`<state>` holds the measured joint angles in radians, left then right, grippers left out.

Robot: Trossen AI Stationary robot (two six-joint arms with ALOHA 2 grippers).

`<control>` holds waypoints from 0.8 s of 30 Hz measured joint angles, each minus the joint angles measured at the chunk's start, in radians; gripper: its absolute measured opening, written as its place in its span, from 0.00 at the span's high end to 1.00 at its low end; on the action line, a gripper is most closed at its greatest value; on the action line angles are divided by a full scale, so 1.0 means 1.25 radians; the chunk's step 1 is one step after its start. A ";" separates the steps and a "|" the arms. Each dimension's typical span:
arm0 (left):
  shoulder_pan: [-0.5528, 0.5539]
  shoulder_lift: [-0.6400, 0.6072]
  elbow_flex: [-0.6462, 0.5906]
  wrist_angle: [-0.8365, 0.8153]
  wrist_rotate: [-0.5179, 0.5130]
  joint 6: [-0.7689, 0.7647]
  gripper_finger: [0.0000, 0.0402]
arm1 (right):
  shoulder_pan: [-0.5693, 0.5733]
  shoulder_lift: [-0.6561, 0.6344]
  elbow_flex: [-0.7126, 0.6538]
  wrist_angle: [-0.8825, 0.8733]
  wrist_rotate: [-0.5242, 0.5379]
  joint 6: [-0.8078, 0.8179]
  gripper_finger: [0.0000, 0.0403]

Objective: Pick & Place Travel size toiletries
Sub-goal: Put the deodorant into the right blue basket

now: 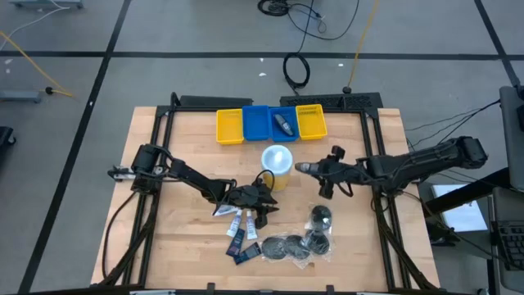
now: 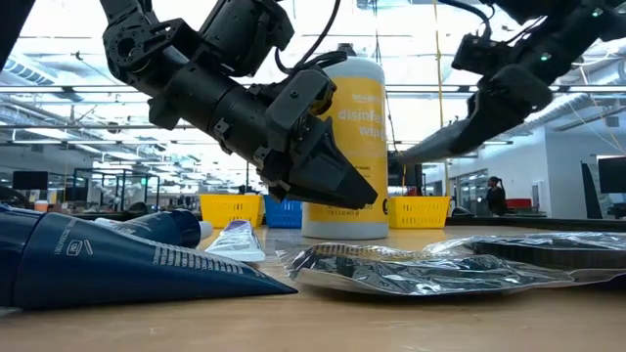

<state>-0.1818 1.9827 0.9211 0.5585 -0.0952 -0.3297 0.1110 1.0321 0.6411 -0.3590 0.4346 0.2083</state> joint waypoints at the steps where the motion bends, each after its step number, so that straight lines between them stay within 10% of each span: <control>1: 0.000 0.000 0.000 0.000 0.000 -0.001 0.72 | -0.011 0.000 0.000 0.008 0.010 -0.012 0.51; 24: -0.001 -0.001 0.000 0.022 0.000 0.003 0.72 | -0.325 0.120 0.000 0.376 -0.079 -0.174 0.51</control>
<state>-0.1825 1.9816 0.9215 0.5861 -0.0952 -0.3260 -0.2957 1.1821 0.6411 0.1112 0.3354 -0.0091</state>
